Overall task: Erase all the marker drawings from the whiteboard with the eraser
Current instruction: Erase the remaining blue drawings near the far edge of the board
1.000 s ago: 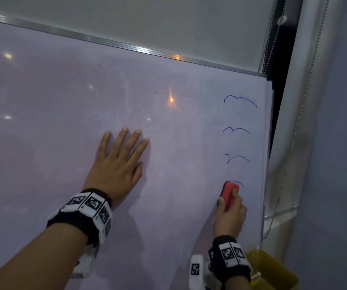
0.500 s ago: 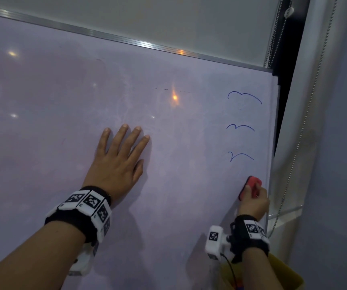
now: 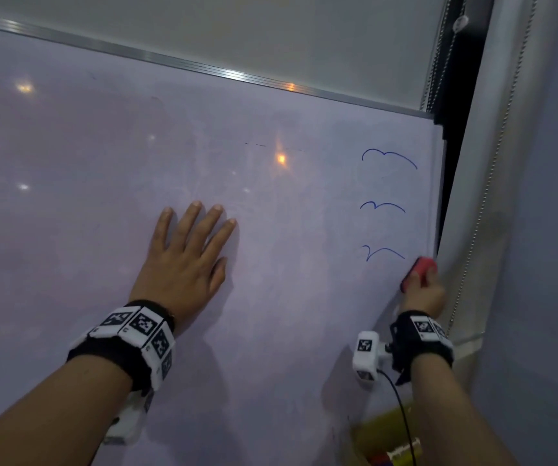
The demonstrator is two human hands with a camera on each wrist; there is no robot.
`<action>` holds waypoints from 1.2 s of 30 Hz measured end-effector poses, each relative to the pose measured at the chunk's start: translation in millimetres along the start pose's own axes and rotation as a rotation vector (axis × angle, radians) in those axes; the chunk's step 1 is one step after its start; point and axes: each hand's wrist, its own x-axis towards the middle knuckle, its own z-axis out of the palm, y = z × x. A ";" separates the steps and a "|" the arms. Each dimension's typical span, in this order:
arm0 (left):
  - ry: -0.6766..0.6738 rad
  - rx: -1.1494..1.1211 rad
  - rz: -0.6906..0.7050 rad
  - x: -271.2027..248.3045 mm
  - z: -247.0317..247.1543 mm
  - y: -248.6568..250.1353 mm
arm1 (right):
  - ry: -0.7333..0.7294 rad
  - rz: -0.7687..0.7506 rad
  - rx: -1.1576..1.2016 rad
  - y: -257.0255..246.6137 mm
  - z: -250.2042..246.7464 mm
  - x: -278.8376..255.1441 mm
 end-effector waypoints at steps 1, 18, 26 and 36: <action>0.005 -0.013 -0.015 -4.4 1.9 6.3 | -0.017 -0.055 0.001 -10.2 5.2 2.3; 0.017 -0.069 0.078 -42.5 30.0 62.2 | -0.174 -0.649 0.096 -44.6 26.0 -83.4; 0.005 -0.074 0.080 -41.9 27.8 62.9 | -0.087 -0.446 0.047 -44.8 20.2 -63.2; -0.015 -0.055 0.073 -39.4 25.1 64.4 | 0.009 -0.298 -0.056 -66.0 21.5 45.4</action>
